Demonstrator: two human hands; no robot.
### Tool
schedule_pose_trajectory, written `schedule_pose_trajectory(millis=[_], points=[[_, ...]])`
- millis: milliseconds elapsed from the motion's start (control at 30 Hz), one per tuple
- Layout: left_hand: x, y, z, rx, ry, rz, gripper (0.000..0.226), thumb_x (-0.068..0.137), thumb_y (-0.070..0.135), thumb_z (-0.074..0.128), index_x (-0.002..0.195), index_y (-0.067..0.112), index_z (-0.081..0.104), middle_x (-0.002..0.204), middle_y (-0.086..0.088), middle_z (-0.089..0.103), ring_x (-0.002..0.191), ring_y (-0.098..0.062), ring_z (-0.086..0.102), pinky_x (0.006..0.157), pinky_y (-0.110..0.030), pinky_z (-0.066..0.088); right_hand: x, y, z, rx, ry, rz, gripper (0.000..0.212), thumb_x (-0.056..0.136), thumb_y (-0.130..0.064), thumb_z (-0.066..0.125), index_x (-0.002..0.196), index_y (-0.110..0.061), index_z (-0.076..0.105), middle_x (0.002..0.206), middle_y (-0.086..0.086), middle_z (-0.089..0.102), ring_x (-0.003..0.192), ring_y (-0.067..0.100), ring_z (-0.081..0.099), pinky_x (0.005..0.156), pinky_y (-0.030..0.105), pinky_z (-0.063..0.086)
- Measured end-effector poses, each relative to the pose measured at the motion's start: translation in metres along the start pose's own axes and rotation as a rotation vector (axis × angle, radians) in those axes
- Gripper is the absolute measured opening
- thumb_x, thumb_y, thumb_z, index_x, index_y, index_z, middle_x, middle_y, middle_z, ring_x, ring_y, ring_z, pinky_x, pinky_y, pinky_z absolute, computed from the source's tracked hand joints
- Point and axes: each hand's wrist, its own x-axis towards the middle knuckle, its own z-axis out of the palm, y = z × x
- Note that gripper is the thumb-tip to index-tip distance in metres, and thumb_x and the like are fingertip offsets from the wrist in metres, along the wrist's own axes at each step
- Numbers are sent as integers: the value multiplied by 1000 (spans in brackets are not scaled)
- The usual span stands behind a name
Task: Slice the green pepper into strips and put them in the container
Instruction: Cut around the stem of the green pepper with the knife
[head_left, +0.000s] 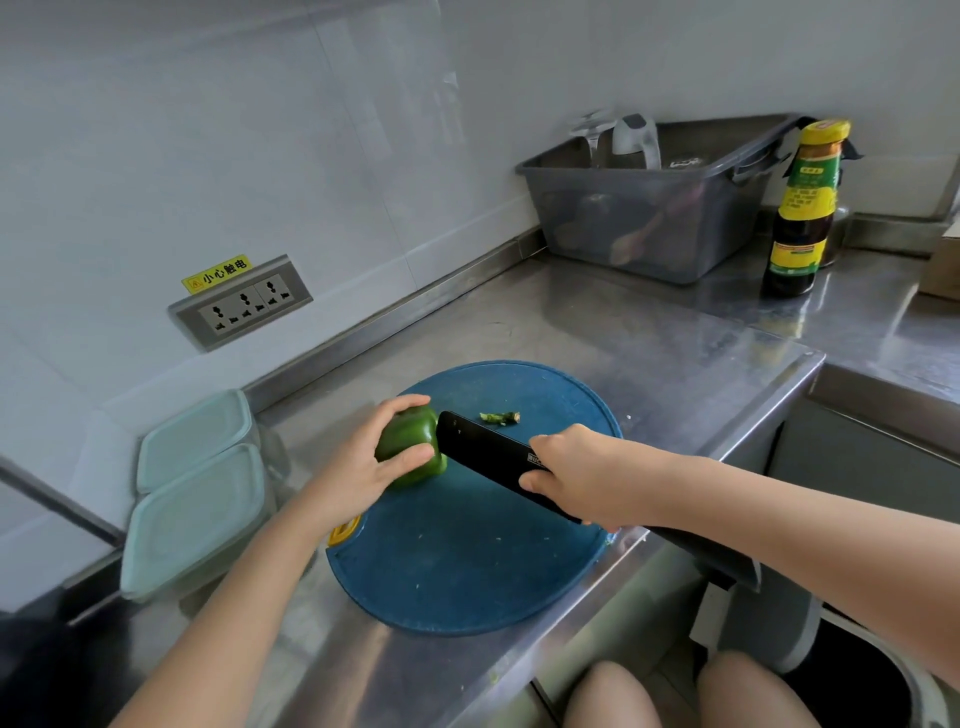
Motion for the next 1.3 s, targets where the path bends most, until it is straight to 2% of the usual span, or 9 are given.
schedule_pose_trajectory(millis=[133,200,300,367,500,633,900,1100,1300], points=[[3,-2,3,150,22,-28,81,56,30,90,119,49,41,125,13,48,113,-4,47,90,-16,33,-2,1,1,-6,-8,7,29,100,-36,36,85,-12,40,71,4,48,44,18,52,37,24,36],[4,-3,6,139,76,-32,79,57,25,90,119,43,44,125,12,49,114,-5,46,90,-18,32,-1,1,2,48,-31,18,29,100,-35,36,82,-13,39,71,7,52,31,12,50,32,19,36],[9,-3,3,118,75,-68,73,60,24,89,119,37,48,121,11,51,107,-6,49,78,-10,34,8,1,1,9,3,8,27,100,-34,37,87,-11,40,79,12,55,51,25,61,41,28,43],[16,-6,-4,83,41,-96,72,59,30,89,119,37,51,121,13,53,104,-4,53,77,-8,35,13,1,0,14,-8,3,25,100,-33,36,90,-10,42,82,16,60,48,25,59,42,27,45],[25,-12,-16,-55,-23,-152,77,42,56,81,113,41,55,118,18,58,106,3,55,83,-14,40,20,-4,-7,138,-58,6,22,100,-30,36,91,-11,40,66,12,57,34,16,46,34,18,39],[35,-18,-24,-87,-126,-142,76,43,53,83,113,37,58,114,12,64,106,-5,60,91,-22,44,25,0,-17,80,-81,-26,24,99,-29,37,89,-8,42,60,8,57,26,12,42,33,14,35],[52,-23,-29,-168,-230,-171,82,41,55,85,114,28,61,110,4,66,104,-13,63,90,-27,49,34,5,-13,33,-66,-37,27,100,-30,36,96,-5,44,82,26,66,45,28,53,35,21,40],[60,-26,-31,-242,-283,-182,90,34,62,87,112,23,62,104,3,71,99,-15,66,84,-24,50,39,3,-8,-53,4,-51,26,100,-31,36,96,-6,43,83,17,60,53,28,55,43,28,39],[62,-28,-37,-228,-341,-182,94,34,62,88,115,22,60,106,4,71,99,-12,65,82,-19,49,36,-3,-1,-111,96,-81,21,101,-29,37,92,-10,33,69,1,36,55,17,40,44,29,26]])
